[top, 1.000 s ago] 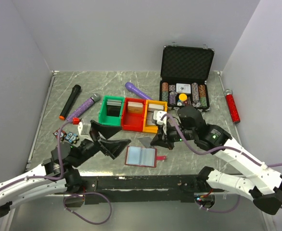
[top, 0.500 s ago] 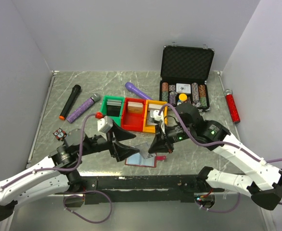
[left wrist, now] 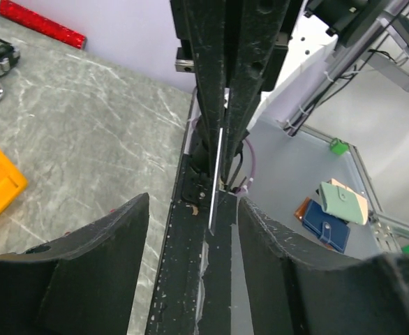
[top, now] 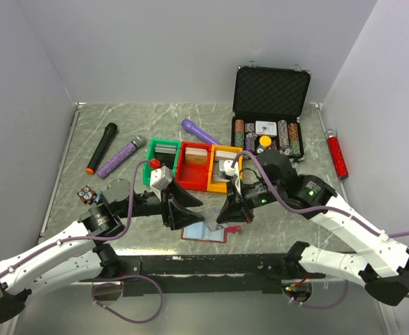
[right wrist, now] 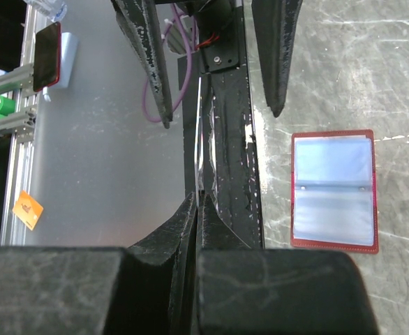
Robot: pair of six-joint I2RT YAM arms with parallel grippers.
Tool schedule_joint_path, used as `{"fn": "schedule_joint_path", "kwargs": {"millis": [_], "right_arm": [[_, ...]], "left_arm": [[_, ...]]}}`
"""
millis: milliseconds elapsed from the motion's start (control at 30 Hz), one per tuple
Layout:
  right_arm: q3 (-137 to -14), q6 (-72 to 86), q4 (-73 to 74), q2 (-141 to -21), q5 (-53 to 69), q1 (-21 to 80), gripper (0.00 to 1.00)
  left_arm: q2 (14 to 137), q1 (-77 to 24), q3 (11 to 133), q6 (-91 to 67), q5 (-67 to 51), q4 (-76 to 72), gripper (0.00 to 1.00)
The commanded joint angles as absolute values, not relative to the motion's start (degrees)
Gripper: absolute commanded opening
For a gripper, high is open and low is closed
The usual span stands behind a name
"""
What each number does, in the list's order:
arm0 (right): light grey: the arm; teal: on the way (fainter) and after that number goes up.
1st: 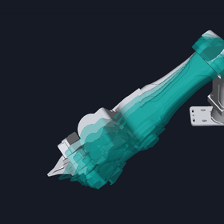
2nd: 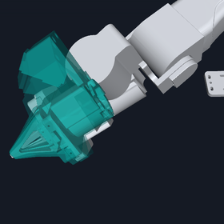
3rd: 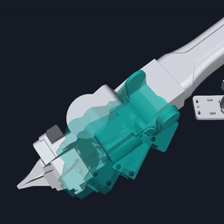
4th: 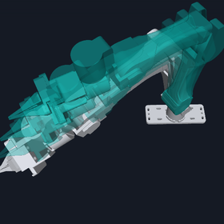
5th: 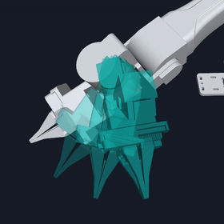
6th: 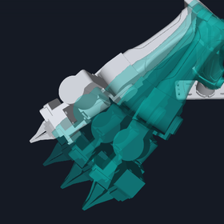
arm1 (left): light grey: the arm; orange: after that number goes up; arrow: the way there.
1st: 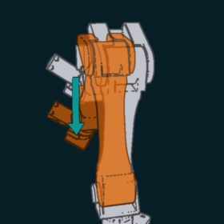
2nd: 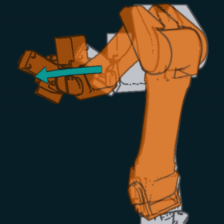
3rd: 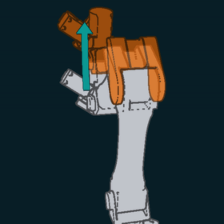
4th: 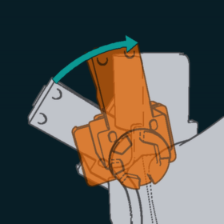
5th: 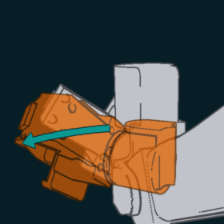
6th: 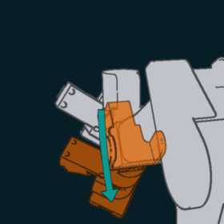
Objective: Take the credit cards out of the card holder
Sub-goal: Place the credit card in the storage box.
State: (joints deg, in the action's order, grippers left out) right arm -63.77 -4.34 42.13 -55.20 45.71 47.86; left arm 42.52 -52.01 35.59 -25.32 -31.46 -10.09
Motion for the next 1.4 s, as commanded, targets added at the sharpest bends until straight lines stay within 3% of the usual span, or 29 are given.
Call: {"fn": "schedule_joint_path", "kwargs": {"millis": [0,167,300,467,567,700,833,967,1233,1367], "right_arm": [[-67.06,-4.57,42.45,-54.49,45.88,48.51,0.00],[-67.59,-4.57,42.89,-55.02,45.35,48.78,0.00],[-67.85,-4.66,43.16,-55.37,44.91,49.30,0.00],[-67.76,-4.57,42.98,-55.90,44.30,49.75,0.00],[-67.68,-4.48,42.89,-55.81,44.21,49.92,0.00],[-67.68,-4.66,42.98,-55.72,43.77,50.18,0.00],[-66.89,-3.96,41.58,-55.20,43.16,50.10,0.00],[-66.01,-2.03,38.86,-54.23,39.74,50.01,0.32],[-53.63,5.26,14.88,-43.43,30.68,50.01,0.46],[-54.83,8.70,12.12,-45.08,29.71,49.48,0.48]], "left_arm": [[43.15,-51.68,37.00,-26.19,-35.68,-14.32,0.58],[43.50,-51.68,35.42,-27.95,-37.79,-18.10,0.57],[44.30,-51.59,35.16,-28.30,-38.76,-19.25,0.46],[44.74,-51.59,34.98,-28.65,-37.27,-19.69,0.42],[45.26,-51.68,34.98,-28.91,-38.05,-20.04,0.30],[45.88,-51.68,34.72,-29.53,-38.76,-21.00,0.04],[45.53,-51.68,34.19,-29.88,-38.41,-21.88,0.01],[43.69,-51.59,32.79,-30.06,-34.90,-22.32,0.01],[38.50,-51.59,27.16,-34.53,-24.79,-30.83,0.01],[38.23,-51.68,25.23,-38.05,-24.17,-37.60,0.01]]}}
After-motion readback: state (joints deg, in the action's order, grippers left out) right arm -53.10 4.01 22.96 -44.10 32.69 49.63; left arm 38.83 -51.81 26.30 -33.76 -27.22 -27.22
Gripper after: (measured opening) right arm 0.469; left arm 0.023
